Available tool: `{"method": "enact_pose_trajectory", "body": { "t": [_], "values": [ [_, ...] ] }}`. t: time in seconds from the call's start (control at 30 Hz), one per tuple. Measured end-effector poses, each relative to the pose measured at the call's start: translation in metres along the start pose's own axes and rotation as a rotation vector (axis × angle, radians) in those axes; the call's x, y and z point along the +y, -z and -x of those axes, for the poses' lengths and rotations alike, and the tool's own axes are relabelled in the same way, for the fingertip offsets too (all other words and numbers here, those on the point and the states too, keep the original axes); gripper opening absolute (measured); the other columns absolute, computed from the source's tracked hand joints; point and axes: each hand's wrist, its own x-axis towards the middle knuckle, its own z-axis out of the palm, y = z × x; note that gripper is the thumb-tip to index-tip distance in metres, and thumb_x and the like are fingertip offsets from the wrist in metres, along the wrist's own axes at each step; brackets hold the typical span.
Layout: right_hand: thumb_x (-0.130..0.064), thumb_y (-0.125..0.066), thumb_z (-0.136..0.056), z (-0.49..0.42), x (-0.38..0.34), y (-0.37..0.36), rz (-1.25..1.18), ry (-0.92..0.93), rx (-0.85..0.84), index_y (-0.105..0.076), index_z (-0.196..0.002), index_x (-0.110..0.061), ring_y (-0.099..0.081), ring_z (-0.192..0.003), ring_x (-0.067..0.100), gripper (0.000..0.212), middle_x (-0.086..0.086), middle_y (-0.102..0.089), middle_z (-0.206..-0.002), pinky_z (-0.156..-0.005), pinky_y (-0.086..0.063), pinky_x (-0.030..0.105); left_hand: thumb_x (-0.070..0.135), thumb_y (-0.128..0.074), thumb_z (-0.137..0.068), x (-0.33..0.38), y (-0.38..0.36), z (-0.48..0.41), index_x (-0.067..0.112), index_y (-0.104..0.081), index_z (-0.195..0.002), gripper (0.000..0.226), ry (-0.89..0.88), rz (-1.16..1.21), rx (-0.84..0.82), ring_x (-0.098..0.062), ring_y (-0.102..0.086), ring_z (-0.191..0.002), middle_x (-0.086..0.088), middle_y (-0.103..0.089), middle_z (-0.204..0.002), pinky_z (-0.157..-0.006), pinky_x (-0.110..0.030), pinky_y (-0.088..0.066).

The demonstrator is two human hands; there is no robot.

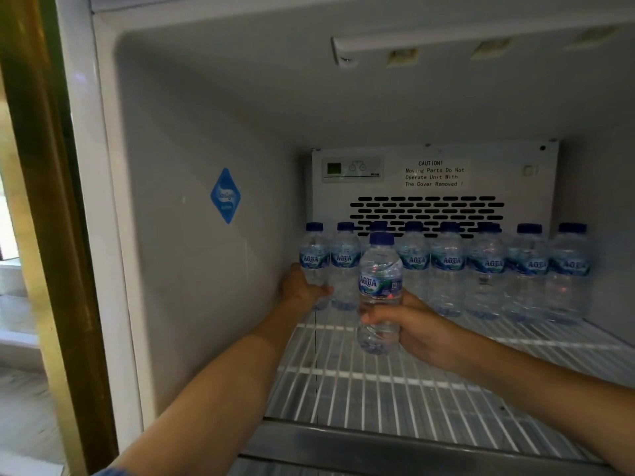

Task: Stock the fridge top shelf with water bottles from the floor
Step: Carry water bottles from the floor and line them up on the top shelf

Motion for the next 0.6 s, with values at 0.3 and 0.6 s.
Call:
{"method": "enact_pose_trajectory", "body": {
  "t": [0.3, 0.6],
  "values": [
    [0.009, -0.064, -0.078, 0.007, -0.003, -0.001, -0.034, 0.004, -0.016, -0.063, -0.102, -0.012, -0.068, -0.083, 0.021, 0.032, 0.005, -0.072, -0.089, -0.079, -0.053, 0.036, 0.034, -0.066, -0.086, 0.061, 0.016, 0.087, 0.006, -0.041, -0.139, 0.065, 0.057, -0.824, -0.404, -0.023, -0.048, -0.127, -0.009, -0.046, -0.142, -0.101, -0.029, -0.041],
    [0.014, -0.064, -0.077, -0.016, -0.017, -0.029, -0.01, 0.002, 0.015, -0.063, -0.111, -0.004, -0.068, -0.093, 0.023, 0.039, 0.009, -0.072, -0.098, -0.083, -0.054, 0.034, 0.079, -0.025, -0.082, 0.06, 0.057, 0.185, 0.024, 0.003, -0.153, 0.093, -0.015, -1.155, -0.807, -0.021, 0.006, -0.149, -0.001, 0.007, -0.161, -0.12, -0.043, -0.001]
  ]
}}
